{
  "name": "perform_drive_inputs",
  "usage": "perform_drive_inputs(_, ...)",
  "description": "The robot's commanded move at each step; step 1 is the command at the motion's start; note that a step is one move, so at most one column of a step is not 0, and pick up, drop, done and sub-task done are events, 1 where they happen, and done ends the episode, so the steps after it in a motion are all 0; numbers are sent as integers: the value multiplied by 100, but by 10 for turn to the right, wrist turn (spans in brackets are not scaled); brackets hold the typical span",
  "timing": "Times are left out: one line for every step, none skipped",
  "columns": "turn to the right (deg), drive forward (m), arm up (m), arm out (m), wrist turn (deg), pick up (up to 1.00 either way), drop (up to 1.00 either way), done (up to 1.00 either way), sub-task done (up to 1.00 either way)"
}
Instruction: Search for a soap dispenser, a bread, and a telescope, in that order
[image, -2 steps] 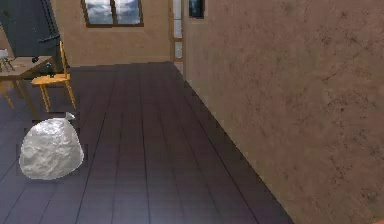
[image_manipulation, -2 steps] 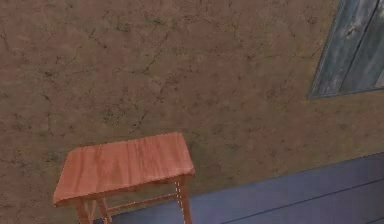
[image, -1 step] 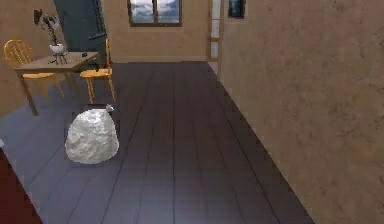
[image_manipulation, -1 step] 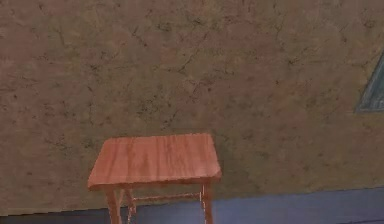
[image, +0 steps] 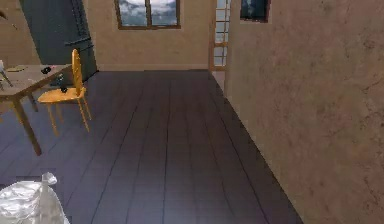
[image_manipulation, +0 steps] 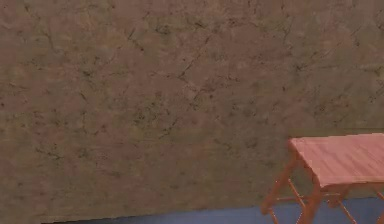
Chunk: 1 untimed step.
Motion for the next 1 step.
perform_drive_inputs(0, 100, 0, 0, 0, 0, 0, 0, 0)
